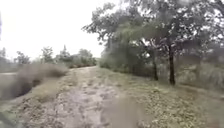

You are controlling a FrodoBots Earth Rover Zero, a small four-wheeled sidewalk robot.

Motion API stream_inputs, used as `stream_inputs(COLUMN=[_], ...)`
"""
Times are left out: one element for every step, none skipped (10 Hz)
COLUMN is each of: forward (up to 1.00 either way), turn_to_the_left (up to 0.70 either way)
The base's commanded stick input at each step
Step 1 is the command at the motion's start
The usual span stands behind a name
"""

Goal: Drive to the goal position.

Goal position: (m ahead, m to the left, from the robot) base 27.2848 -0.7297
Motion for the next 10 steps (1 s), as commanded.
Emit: stream_inputs(forward=[0.7,0.7,0.7,0.7,0.7,0.7,0.7,0.7,0.7,0.7], turn_to_the_left=[0.0,0.0,0.0,0.0,0.0,0.0,0.0,0.0,0.0,0.0])
